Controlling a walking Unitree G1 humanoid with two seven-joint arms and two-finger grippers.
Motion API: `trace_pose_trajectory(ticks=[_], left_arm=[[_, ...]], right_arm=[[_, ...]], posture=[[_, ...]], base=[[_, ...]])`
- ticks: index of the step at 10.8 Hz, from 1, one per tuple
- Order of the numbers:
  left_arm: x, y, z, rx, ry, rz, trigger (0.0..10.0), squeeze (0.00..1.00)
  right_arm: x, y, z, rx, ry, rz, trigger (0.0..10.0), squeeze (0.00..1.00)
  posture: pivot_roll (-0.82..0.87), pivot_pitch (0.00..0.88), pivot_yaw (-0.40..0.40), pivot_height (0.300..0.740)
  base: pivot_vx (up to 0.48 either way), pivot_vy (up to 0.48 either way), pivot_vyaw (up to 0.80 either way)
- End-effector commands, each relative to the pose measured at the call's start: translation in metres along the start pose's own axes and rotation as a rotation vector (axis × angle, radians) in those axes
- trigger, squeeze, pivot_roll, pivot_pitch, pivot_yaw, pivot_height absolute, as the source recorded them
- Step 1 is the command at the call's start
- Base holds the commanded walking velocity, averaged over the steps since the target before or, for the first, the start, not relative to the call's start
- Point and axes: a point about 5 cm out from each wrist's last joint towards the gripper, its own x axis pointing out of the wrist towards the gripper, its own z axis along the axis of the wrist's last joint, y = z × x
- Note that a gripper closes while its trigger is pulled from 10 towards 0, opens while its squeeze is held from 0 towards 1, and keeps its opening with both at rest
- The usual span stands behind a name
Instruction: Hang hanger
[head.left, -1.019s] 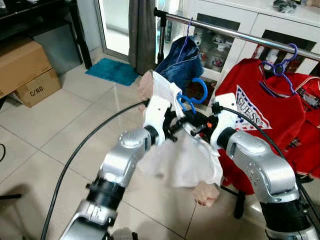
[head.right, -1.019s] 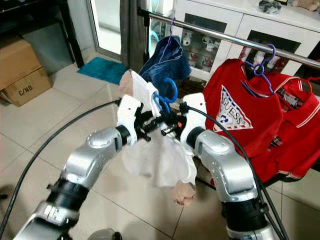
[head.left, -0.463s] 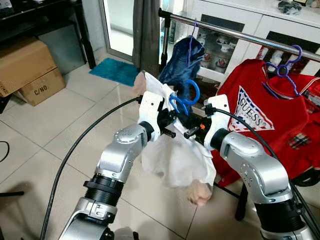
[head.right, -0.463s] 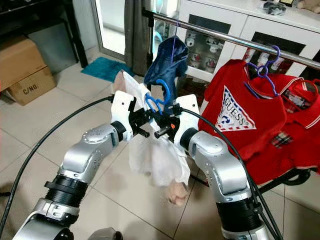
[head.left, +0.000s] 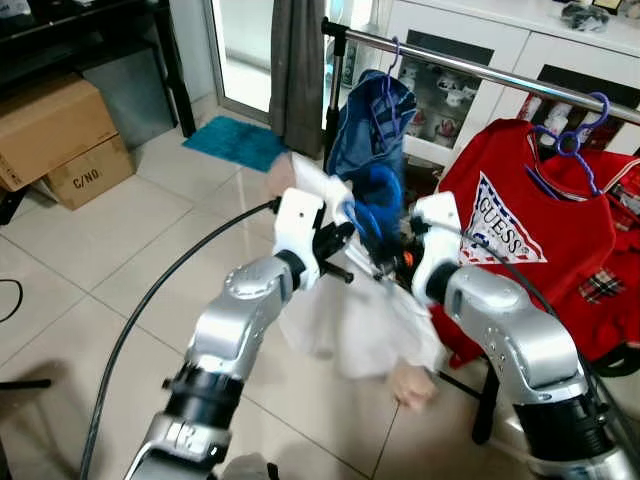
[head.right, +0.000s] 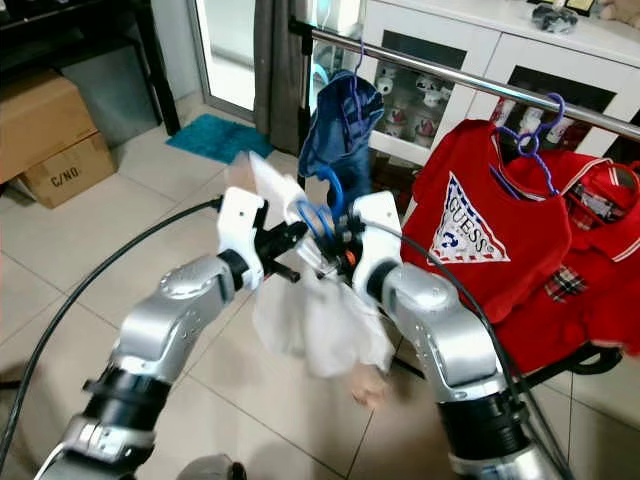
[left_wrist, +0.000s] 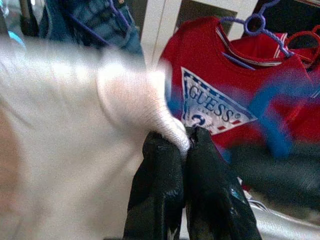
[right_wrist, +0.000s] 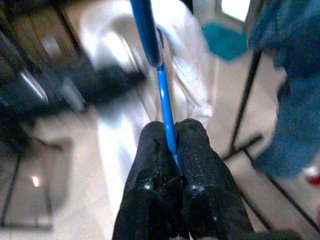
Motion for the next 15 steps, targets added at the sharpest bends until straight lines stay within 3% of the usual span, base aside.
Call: trace_pose_trajectory(ticks=[1, 3, 4, 5, 7, 8, 10, 11, 12, 15], left_arm=[[-0.007, 0.007, 0.017, 0.017, -0.066, 0.047, 0.0, 0.0], [-0.029, 0.036, 0.042, 0.078, -0.115, 0.182, 0.0, 0.0], [-0.037, 0.053, 0.047, 0.139, -0.096, 0.256, 0.0, 0.0], [-0.048, 0.075, 0.052, 0.259, -0.031, 0.337, 0.0, 0.0], [-0.067, 0.116, 0.071, 0.377, 0.006, 0.502, 0.0, 0.0], [-0.076, 0.137, 0.082, 0.414, 0.01, 0.572, 0.0, 0.0], [-0.083, 0.164, 0.09, 0.392, 0.008, 0.65, 0.0, 0.0], [-0.076, 0.169, 0.08, 0.303, 0.008, 0.633, 0.0, 0.0], [-0.066, 0.163, 0.062, 0.24, 0.029, 0.595, 0.0, 0.0], [-0.022, 0.083, 0.032, 0.263, 0.024, 0.144, 0.0, 0.0]], right_arm=[[-0.002, 0.0, -0.01, -0.023, 0.067, 0.012, 0.0, 0.0], [-0.022, -0.001, -0.022, -0.044, 0.113, 0.088, 0.0, 0.0], [-0.029, -0.003, -0.024, -0.055, 0.109, 0.122, 0.0, 0.0], [-0.036, -0.008, -0.022, -0.063, 0.094, 0.159, 0.0, 0.0], [-0.052, -0.012, -0.014, -0.08, 0.033, 0.256, 0.0, 0.0], [-0.059, -0.012, -0.008, -0.069, -0.015, 0.309, 0.0, 0.0], [-0.065, -0.012, -0.003, 0.012, -0.091, 0.331, 0.0, 0.0], [-0.065, -0.012, 0.004, 0.087, -0.162, 0.312, 0.0, 0.0], [-0.063, -0.009, 0.008, 0.134, -0.209, 0.315, 0.0, 0.0], [-0.031, -0.019, 0.008, 0.237, -0.18, 0.055, 0.0, 0.0]], posture=[[0.06, 0.0, -0.034, 0.74], [0.07, 0.0, -0.035, 0.74], [0.08, 0.0, -0.041, 0.74], [0.09, 0.0, -0.043, 0.74], [0.09, 0.0, -0.048, 0.74], [0.08, 0.0, -0.043, 0.74], [0.07, 0.0, -0.036, 0.74], [0.07, 0.0, -0.034, 0.74], [0.08, 0.0, -0.026, 0.74], [0.1, 0.0, -0.016, 0.74]], base=[[0.0, 0.0, 0.0], [0.0, 0.0, 0.0], [0.0, 0.0, 0.0], [0.0, 0.0, 0.0], [0.0, 0.0, 0.0], [0.0, 0.0, 0.0], [0.0, 0.0, 0.0], [0.0, 0.0, 0.0], [0.0, 0.0, 0.0], [0.0, 0.0, 0.0]])
